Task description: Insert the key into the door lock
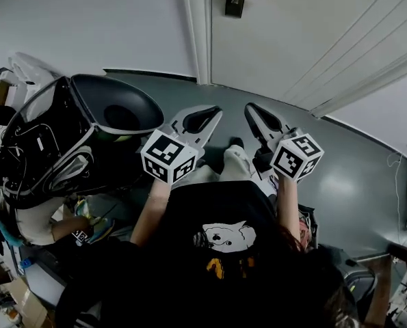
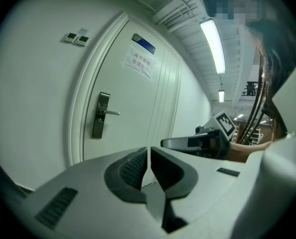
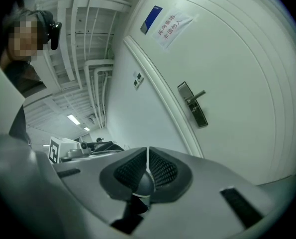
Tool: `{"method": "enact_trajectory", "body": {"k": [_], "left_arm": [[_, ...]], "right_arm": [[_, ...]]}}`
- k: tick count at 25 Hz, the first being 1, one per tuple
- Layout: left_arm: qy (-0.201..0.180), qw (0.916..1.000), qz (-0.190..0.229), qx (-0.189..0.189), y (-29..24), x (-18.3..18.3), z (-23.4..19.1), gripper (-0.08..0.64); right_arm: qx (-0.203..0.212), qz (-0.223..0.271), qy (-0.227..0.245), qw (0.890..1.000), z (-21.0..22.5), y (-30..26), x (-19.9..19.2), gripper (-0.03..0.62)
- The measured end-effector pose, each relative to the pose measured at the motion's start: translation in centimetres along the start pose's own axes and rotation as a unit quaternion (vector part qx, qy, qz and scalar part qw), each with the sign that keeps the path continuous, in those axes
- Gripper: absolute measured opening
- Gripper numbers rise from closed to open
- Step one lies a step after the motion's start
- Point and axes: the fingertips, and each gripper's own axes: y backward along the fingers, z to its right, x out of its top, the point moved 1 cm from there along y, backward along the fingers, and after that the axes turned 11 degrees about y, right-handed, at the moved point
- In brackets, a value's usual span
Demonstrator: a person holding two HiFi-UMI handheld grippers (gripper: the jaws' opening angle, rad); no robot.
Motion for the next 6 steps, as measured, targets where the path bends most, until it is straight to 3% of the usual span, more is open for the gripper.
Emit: {"method": "enact_trajectory", "body": {"k": [6], "left_arm": [[-0.002, 0.9997, -0.021, -0.009, -2.2, 0.2, 0.0, 0.025]], "right_arm": [[-0.023, -0.022, 0.034, 0.999, 3.8, 0.6, 1.6, 0.012]]}}
